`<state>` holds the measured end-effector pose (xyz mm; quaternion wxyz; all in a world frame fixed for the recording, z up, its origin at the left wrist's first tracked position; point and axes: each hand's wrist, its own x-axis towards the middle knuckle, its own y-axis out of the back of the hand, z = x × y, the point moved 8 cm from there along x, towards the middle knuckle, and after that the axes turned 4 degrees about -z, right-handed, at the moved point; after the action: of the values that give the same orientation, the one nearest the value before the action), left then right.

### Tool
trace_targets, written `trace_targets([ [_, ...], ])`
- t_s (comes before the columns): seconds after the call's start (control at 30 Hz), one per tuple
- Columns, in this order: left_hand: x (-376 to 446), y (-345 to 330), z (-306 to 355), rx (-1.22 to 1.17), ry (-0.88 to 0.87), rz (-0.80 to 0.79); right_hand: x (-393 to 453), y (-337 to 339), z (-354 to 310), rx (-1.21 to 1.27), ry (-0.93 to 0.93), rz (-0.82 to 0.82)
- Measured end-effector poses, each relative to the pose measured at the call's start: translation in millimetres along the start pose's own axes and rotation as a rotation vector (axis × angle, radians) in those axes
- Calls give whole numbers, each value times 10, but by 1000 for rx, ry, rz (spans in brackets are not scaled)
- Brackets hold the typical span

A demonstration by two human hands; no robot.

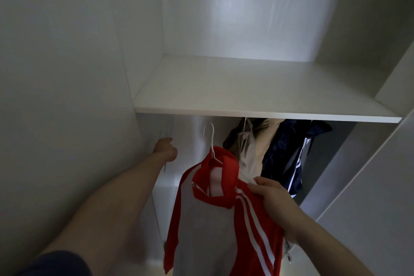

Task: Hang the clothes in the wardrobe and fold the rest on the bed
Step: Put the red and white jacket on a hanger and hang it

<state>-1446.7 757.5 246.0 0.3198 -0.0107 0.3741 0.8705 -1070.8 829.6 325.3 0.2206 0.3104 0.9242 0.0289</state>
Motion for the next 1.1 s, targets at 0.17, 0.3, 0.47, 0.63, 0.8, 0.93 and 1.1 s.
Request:
trace_targets([
  [0.17,-52,35,-5,-2,-27,-25,250,-148,-122,37,40,35],
  [0.3,-93,35,10,-29,-54,-17,614,-300,-265,165,80,118],
  [0.47,-99,-31,48,-135,-68,-21,1148,-470,-439,262,152,199],
  [0.63,-114,-108,121,-219,-66,-32,1610,-408,-528,273,205,290],
  [0.8,-61,-160,150,-355,-40,-38,1976,-128,-541,195,222,368],
  [0.93,-40,-175,149,-435,-42,-68,2328,116,-489,131,170,395],
  [1.1,5,-213,197,-475,-74,-72,2556,260,-293,-36,74,320],
])
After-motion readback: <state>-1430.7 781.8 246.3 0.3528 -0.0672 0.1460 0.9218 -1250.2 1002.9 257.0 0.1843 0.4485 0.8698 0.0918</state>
